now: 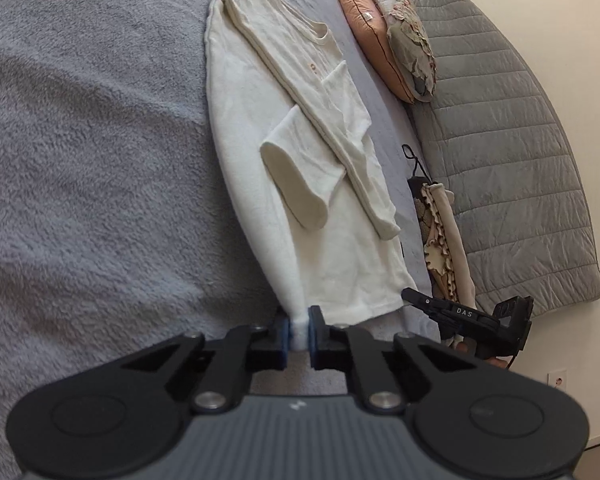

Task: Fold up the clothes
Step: 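Close the left gripper on the hem while the right gripper grasps the hem, then lift the hem with both grippers and fold it toward the collar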

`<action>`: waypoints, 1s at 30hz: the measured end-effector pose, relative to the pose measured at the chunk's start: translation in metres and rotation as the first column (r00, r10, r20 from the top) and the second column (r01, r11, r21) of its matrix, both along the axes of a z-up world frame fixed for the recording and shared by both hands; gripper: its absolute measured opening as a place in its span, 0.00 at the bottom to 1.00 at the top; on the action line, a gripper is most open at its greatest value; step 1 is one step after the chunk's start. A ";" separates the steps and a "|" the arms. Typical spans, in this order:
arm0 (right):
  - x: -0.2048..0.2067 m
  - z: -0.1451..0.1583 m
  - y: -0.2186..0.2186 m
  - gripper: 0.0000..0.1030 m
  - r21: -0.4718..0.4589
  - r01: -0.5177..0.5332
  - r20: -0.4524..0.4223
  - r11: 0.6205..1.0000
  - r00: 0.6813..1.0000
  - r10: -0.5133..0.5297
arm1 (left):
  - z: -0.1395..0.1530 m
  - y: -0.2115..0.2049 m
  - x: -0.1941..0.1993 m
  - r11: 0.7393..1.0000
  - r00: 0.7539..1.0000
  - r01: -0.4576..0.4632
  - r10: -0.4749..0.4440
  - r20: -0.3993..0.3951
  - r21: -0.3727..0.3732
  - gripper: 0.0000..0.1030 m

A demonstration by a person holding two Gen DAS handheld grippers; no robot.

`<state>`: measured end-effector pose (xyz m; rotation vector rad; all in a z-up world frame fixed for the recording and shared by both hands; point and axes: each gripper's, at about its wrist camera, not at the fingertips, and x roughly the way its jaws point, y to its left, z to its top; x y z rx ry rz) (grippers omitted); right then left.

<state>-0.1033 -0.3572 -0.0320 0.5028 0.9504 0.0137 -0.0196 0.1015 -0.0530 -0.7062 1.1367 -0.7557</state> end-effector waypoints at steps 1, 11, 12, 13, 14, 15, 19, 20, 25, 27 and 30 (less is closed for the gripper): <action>-0.002 0.006 -0.001 0.08 0.016 0.005 0.024 1.000 1.000 -0.006 | 0.007 0.001 -0.001 1.000 1.000 -0.006 0.007 0.026 -0.017 0.09; -0.026 0.057 -0.008 0.07 0.099 0.039 0.187 0.994 0.981 -0.057 | 0.053 0.005 -0.027 0.999 0.988 -0.036 0.037 0.151 -0.014 0.08; -0.027 0.060 -0.009 0.07 0.097 0.040 0.189 0.994 0.980 -0.058 | 0.055 0.006 -0.029 0.999 0.987 -0.036 0.037 0.155 -0.010 0.08; -0.029 0.062 -0.010 0.07 0.093 0.042 0.191 0.995 0.980 -0.059 | 0.058 0.006 -0.032 0.999 0.987 -0.037 0.037 0.158 -0.007 0.08; -0.030 0.064 -0.010 0.07 0.093 0.042 0.191 0.995 0.980 -0.059 | 0.059 0.006 -0.035 0.999 0.987 -0.036 0.036 0.159 -0.003 0.08; -0.032 0.066 -0.010 0.07 0.093 0.041 0.189 0.995 0.980 -0.058 | 0.061 0.007 -0.038 0.999 0.987 -0.035 0.035 0.159 -0.002 0.08; -0.046 0.072 -0.009 0.07 0.071 0.030 0.192 0.997 0.980 -0.043 | 0.063 0.012 -0.054 1.000 0.989 -0.017 0.019 0.147 -0.020 0.08; -0.050 0.073 -0.009 0.07 0.067 0.027 0.192 0.997 0.981 -0.040 | 0.062 0.013 -0.058 1.000 0.990 -0.016 0.019 0.143 -0.022 0.08; -0.060 0.063 -0.009 0.07 0.052 0.011 0.151 0.999 0.988 -0.018 | 0.033 0.021 -0.062 0.999 0.998 -0.032 0.033 0.060 -0.017 0.08; -0.053 0.055 -0.009 0.07 0.051 0.013 0.124 0.999 0.992 -0.019 | 0.022 0.020 -0.056 0.999 0.999 -0.044 0.044 0.012 -0.025 0.08; -0.037 0.047 -0.009 0.07 0.053 0.027 0.088 0.998 0.996 -0.031 | 0.015 0.018 -0.042 0.998 0.998 -0.062 0.062 -0.013 -0.026 0.08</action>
